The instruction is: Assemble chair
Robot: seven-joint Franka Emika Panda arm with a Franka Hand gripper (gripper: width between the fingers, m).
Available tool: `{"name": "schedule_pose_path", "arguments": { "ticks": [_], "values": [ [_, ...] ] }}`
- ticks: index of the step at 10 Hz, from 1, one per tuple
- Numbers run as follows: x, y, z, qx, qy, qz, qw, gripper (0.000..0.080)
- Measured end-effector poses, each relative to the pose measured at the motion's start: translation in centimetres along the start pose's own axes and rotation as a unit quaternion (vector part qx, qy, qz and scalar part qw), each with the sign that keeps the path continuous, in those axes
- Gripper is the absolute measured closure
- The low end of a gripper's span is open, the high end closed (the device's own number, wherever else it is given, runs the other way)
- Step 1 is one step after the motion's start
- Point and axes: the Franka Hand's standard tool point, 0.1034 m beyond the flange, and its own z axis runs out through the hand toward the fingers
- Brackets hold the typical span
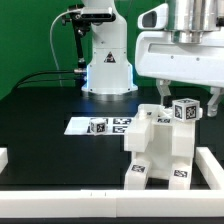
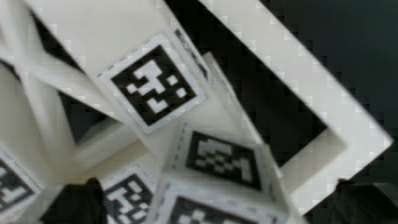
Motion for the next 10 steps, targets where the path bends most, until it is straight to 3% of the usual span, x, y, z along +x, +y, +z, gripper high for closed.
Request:
{"name": "schedule_pose_path", "arguments": {
  "ticks": [2, 5, 7, 9, 10],
  "values": [
    [-0.29, 0.03, 0.04, 0.0, -0.003, -0.164, 0.987, 0.0152],
    [-0.07, 0.17, 0.07, -0.001, -0.002, -0.263, 0.965, 0.0151],
    [-0.44, -0.09, 0.01, -0.007, 0.002, -0.341, 0.94, 0.0151],
    [-0.24, 0.08, 0.07, -0.008, 0.002, -0.322, 0.947, 0.0151],
    [-0.23, 0.09, 0.07, -0.008, 0.002, -0.323, 0.946, 0.0285]
  ]
}}
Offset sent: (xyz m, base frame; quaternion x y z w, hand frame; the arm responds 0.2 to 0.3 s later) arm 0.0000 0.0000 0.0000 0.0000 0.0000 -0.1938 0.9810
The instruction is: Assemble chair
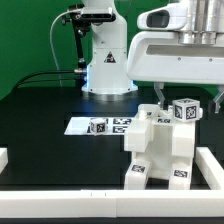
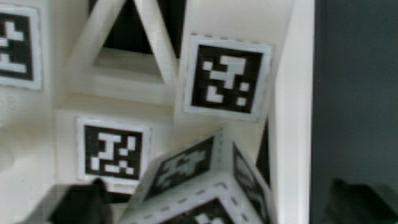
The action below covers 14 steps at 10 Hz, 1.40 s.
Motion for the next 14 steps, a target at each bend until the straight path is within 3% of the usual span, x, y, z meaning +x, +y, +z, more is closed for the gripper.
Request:
{"name": "schedule_pose_path", "arguments": {
  "ticks": [1, 2, 3, 6, 8, 10, 13, 14],
  "values": [
    [-0.02, -0.03, 0.02, 0.001, 0.0, 0.027, 1.0, 0.0285],
    [-0.02, -0.02, 0.03, 0.001, 0.0, 0.062, 0.998, 0.0435],
    [-0.02, -0.03, 0.03, 0.001, 0.0, 0.084, 0.996, 0.0519],
    [-0.03, -0.05, 0.03, 0.001, -0.001, 0.191, 0.982, 0.0519],
    [0.0, -0.05, 0.06, 0.002, -0.001, 0.283, 0.959, 0.0519],
    [0.09, -0.04, 0.12, 0.004, 0.001, 0.372, 0.928, 0.0518],
    [0.13, -0.37, 0.14, 0.012, -0.002, 0.509, 0.861, 0.0518],
    [0.12, -0.4, 0.14, 0.013, -0.002, 0.525, 0.851, 0.0518]
  ]
}}
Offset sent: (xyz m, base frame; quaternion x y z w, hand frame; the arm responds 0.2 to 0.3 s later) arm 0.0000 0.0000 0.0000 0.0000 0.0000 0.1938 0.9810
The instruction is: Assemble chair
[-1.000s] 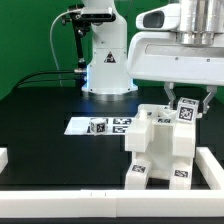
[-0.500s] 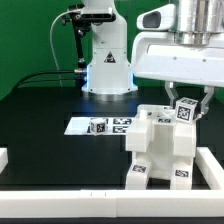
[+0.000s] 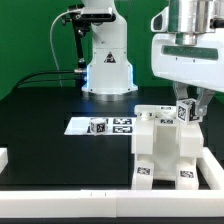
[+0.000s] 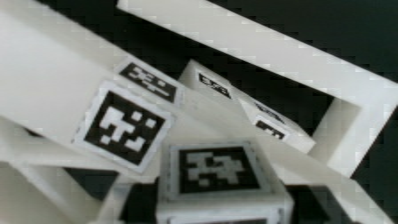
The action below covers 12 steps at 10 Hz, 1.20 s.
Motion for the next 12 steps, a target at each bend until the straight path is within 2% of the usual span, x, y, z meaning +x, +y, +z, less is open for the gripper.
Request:
{"name": "schedule_pose_path", "arguments": {
  "ticks": [2, 3, 4, 5, 6, 7, 10, 11, 12],
  "values": [
    [-0.07, -0.01, 0.01, 0.001, -0.002, 0.01, 1.0, 0.0518],
    [-0.07, -0.01, 0.02, 0.001, -0.002, 0.002, 1.0, 0.0417],
    [0.0, -0.09, -0.08, 0.001, -0.002, -0.042, 0.999, 0.0279],
    [0.11, -0.34, -0.33, 0.004, -0.002, -0.091, 0.996, 0.0187],
    [0.08, -0.37, -0.43, 0.006, -0.001, -0.141, 0.99, 0.0187],
    [-0.04, -0.23, -0.39, 0.003, 0.002, -0.227, 0.974, 0.0155],
    [-0.04, -0.13, -0.3, 0.001, 0.002, -0.322, 0.947, 0.0151],
    [-0.05, -0.16, -0.33, 0.0, 0.004, -0.364, 0.932, 0.0151],
    [-0.03, -0.33, -0.41, 0.0, 0.01, -0.449, 0.894, 0.0151]
  ]
}}
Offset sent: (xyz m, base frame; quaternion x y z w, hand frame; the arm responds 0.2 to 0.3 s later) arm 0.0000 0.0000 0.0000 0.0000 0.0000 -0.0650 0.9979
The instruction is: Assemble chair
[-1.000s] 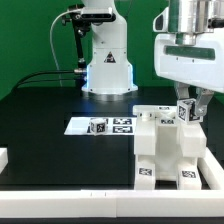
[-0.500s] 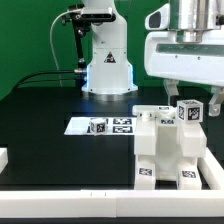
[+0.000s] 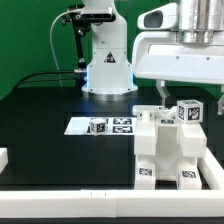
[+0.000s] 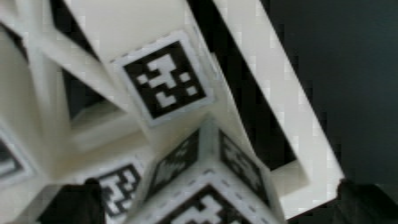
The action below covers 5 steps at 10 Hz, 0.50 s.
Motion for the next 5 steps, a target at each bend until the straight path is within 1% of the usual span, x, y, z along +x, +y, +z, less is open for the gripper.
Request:
{"name": "schedule_pose_path", "arguments": {
  "ticks": [1, 2, 3, 4, 5],
  "values": [
    [0.16, 0.11, 0.05, 0.002, 0.006, -0.031, 1.0, 0.0151],
    [0.13, 0.09, 0.07, 0.002, 0.005, -0.028, 1.0, 0.028],
    [0.13, 0.1, 0.08, 0.002, 0.005, -0.019, 1.0, 0.028],
    [0.13, 0.11, 0.09, 0.002, 0.005, -0.011, 1.0, 0.042],
    [0.12, 0.09, 0.09, 0.002, 0.005, 0.011, 1.0, 0.0518]
  ]
}}
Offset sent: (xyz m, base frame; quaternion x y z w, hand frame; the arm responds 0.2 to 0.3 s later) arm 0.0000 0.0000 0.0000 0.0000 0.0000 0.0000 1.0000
